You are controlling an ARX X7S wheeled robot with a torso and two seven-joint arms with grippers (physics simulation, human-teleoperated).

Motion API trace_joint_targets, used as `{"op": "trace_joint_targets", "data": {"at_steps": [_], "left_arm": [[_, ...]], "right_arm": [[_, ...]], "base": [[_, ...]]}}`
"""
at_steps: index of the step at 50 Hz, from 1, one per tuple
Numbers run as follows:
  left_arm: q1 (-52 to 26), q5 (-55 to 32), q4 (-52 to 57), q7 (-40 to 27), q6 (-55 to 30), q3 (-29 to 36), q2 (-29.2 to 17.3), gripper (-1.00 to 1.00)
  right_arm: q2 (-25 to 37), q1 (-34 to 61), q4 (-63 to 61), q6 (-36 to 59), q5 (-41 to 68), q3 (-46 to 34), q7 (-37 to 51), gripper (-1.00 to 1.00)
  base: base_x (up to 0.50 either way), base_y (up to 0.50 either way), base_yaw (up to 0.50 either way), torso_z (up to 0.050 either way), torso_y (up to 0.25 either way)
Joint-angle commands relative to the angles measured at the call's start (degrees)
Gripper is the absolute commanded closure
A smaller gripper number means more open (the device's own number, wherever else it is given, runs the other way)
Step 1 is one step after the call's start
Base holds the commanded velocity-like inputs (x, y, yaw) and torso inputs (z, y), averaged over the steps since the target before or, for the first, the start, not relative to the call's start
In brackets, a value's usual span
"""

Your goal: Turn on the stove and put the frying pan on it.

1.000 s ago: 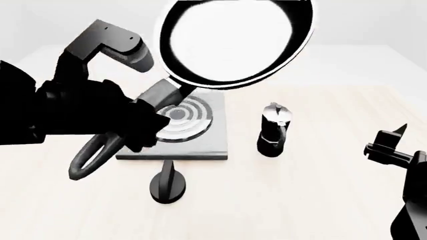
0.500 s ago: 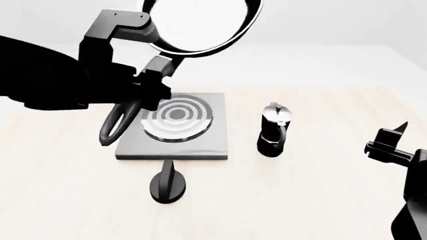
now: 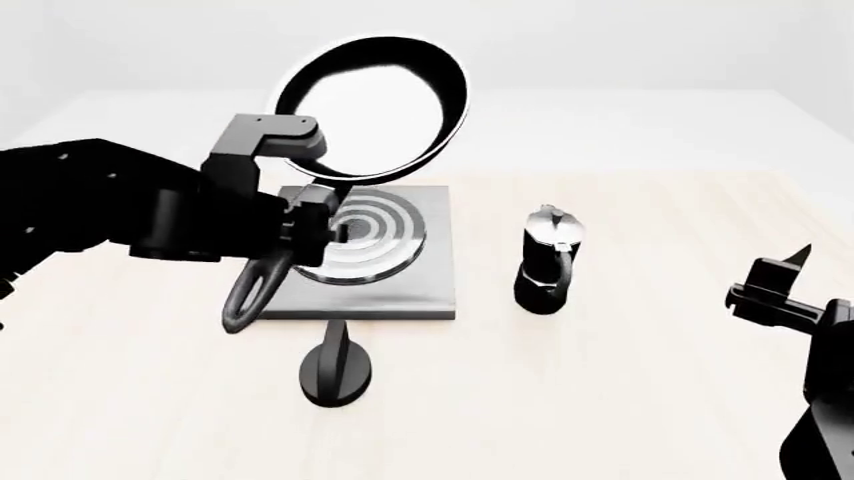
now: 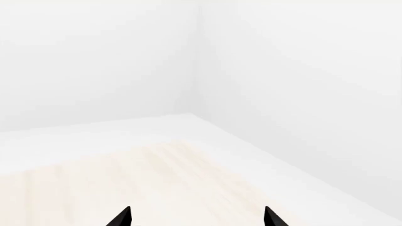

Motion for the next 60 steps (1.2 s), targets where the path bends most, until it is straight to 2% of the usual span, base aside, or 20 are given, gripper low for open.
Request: {"op": "trace_joint_targets", "data": {"at_steps": [1,2,9,21,31,49,60], "left_arm": [[0.52,-0.53,-1.16,-3.47,-0.95,-1.82,-1.84,1.0],[0.08,-0.43,-1.64,-4.41,-2.95,-0.71,-1.58,1.0],[1.17,-0.13,-1.67,-3.33,-2.89,-0.46,-2.02,1.0],[4.79,2.88,-7.15,2.13,-0.96,1.05,1.0,1.0],[6.48,3.76,-10.54,3.6,0.44,1.35,2.51,1.0],[7.17,6.64,-17.74,8.24,-2.38,4.55,7.26,1.0],[7.72,7.06,-19.39,9.27,-2.77,4.99,8.14,1.0]], "right_arm": [[0.06,0.19,0.15,0.04,0.2,0.01,0.1,-1.0],[0.07,0.17,0.11,0.04,0.21,0.02,0.12,-1.0],[-0.08,-0.26,0.52,-0.64,0.2,0.0,0.22,-1.0],[-0.04,-0.84,0.61,-1.02,0.4,0.26,0.2,-1.0],[-0.07,-1.0,0.87,-1.28,0.55,0.26,0.27,-1.0],[0.0,-0.97,1.09,-1.45,0.78,0.32,0.47,-1.0],[-0.07,-1.67,1.56,-2.36,0.85,0.55,0.51,-1.0]], "base": [[0.0,0.0,0.0,0.0,0.0],[0.0,0.0,0.0,0.0,0.0],[0.0,0.0,0.0,0.0,0.003],[0.0,0.0,0.0,0.0,0.002],[0.0,0.0,0.0,0.0,0.001],[0.0,0.0,0.0,0.001,0.002],[0.0,0.0,0.0,0.001,0.002]]}}
